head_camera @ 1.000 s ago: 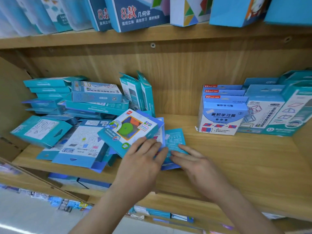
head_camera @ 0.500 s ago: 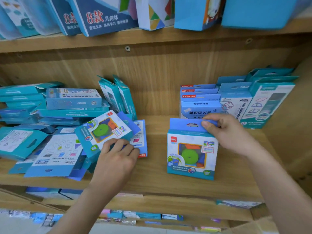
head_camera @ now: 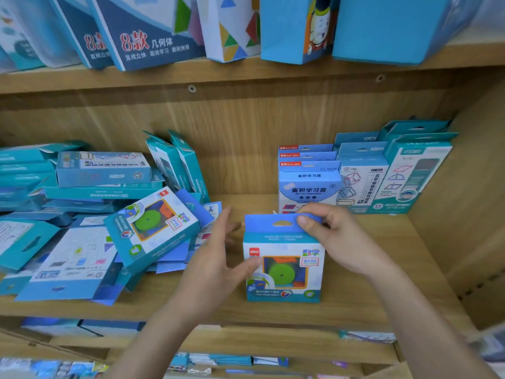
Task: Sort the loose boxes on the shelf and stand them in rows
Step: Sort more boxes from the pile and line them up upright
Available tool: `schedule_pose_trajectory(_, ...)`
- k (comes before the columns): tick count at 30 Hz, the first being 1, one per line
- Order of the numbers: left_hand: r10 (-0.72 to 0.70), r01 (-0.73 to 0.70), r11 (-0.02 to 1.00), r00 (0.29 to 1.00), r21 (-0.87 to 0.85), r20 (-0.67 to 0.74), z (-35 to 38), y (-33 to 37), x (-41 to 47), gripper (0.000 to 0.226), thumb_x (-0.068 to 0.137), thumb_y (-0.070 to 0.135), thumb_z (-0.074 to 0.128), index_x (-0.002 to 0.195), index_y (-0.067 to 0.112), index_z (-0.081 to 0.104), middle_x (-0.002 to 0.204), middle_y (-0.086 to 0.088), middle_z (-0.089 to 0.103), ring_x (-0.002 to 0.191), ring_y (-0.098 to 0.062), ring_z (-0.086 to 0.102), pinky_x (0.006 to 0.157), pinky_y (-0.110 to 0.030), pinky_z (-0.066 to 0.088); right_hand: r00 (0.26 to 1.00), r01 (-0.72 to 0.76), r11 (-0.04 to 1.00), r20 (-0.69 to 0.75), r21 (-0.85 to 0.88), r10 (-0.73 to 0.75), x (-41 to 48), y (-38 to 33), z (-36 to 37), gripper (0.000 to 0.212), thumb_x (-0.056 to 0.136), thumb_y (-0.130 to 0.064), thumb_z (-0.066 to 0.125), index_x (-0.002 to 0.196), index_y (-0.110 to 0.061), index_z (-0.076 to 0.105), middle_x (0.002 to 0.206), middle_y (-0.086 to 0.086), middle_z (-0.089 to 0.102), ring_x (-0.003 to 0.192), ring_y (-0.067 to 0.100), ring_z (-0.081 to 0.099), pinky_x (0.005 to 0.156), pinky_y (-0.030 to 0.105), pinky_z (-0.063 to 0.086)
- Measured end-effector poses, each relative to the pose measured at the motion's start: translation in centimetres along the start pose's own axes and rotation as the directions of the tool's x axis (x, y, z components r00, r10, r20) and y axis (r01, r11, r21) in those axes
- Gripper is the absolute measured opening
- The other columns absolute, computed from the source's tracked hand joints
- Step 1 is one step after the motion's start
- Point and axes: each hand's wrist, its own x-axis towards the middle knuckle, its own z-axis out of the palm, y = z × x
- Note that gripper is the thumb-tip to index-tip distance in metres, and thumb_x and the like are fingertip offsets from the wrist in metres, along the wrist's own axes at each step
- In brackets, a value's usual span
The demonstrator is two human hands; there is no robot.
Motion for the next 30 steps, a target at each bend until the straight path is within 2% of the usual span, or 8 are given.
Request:
schedule_pose_trajectory(2,-0.06,0.068,0.992,0.995,-0.111,0.08,0.7,-0.2,0.2,0.066,0.075,0.024,0.079,0.121,0.048,0.039,0.112,0.026,0.062,0.097,0.015,0.057,0.086,-0.016,0.048,1.0,0.018,0.999,0.014,0.036,-0.019,-0.7,-0.3,0.2,0.016,0.09,-0.035,0.056,0.09,-0.021,0.064,0.089,0.005,0.065,0.08,0.015,0.056,0.072,0.038,0.047)
schedule_pose_trajectory(4,-0.084,0.097,0.989,0.99,-0.111,0.115,1.0,-0.4,0.1,0.046,0.072,0.017,0.081,0.104,0.037,0.055,0.099,0.018,0.071,0.091,0.005,0.064,0.085,-0.03,0.053,0.998,-0.019,0.991,0.057,0.131,0.011,-1.6,-0.5,-0.1,0.023,0.083,-0.043,0.062,0.1,-0.027,0.062,0.093,-0.008,0.067,0.084,0.011,0.061,0.07,0.024,0.049)
schedule_pose_trajectory(7,-0.079,0.087,0.992,0.994,-0.095,0.082,0.9,-0.2,-0.2,0.038,0.068,0.01,0.083,0.094,0.026,0.061,0.088,0.014,0.073,0.085,-0.006,0.068,0.08,-0.04,0.054,0.991,-0.071,0.986,0.127,0.148,0.053,-2.8,0.5,-0.9,0.057,0.07,-0.052,0.073,0.121,-0.039,0.052,0.107,-0.008,0.067,0.098,0.011,0.063,0.082,0.017,0.048)
schedule_pose_trajectory(12,0.053,-0.06,0.998,0.974,-0.026,-0.219,-2.7,3.7,1.2,0.036,0.069,0.003,0.08,0.083,0.023,0.054,0.079,0.023,0.068,0.071,0.007,0.064,0.062,-0.016,0.049,0.999,-0.025,0.966,-0.016,0.259,0.03,-3.5,1.2,-1.9,0.075,0.066,-0.072,0.064,0.13,-0.036,0.047,0.113,-0.003,0.066,0.101,0.014,0.065,0.079,0.027,0.054)
schedule_pose_trajectory(16,0.126,-0.107,0.992,0.911,0.071,-0.392,-6.8,6.0,5.2,0.048,0.068,0.01,0.082,0.094,0.029,0.045,0.081,0.019,0.068,0.077,-0.003,0.066,0.069,-0.031,0.054,0.972,-0.005,0.953,-0.223,0.302,0.076,-2.5,0.6,-2.0,0.041,0.079,-0.041,0.058,0.118,-0.03,0.056,0.104,0.0,0.07,0.095,0.015,0.067,0.068,0.021,0.054)
schedule_pose_trajectory(20,0.101,0.009,0.964,0.911,0.265,-0.399,-6.4,4.8,10.0,0.047,0.068,0.015,0.078,0.092,0.02,0.038,0.087,0.003,0.067,0.087,-0.029,0.065,0.072,-0.04,0.051,0.946,0.023,0.96,-0.317,0.28,0.07,-0.7,0.8,-1.5,0.026,0.085,-0.02,0.061,0.108,-0.03,0.06,0.104,0.001,0.068,0.093,0.016,0.064,0.067,0.021,0.053)
schedule_pose_trajectory(24,0.056,0.042,0.955,0.946,0.293,-0.318,-4.1,2.7,13.0,0.044,0.071,0.012,0.075,0.092,0.014,0.037,0.092,-0.007,0.067,0.089,-0.034,0.063,0.071,-0.042,0.049,0.928,0.049,0.991,-0.373,0.122,0.0,1.2,0.8,-1.4,0.034,0.087,-0.007,0.064,0.107,-0.035,0.06,0.108,-0.007,0.065,0.091,0.004,0.062,0.084,0.035,0.051)
schedule_pose_trajectory(30,-0.074,0.097,0.992,0.968,0.085,-0.241,-2.3,0.6,16.2,0.041,0.072,0.002,0.075,0.099,0.008,0.044,0.096,-0.007,0.066,0.09,-0.023,0.064,0.076,-0.035,0.053,0.912,0.039,0.994,-0.402,-0.106,-0.079,2.9,0.5,-1.8,0.038,0.087,-0.01,0.063,0.111,-0.039,0.055,0.111,-0.013,0.061,0.102,0.0,0.058,0.091,0.03,0.047)
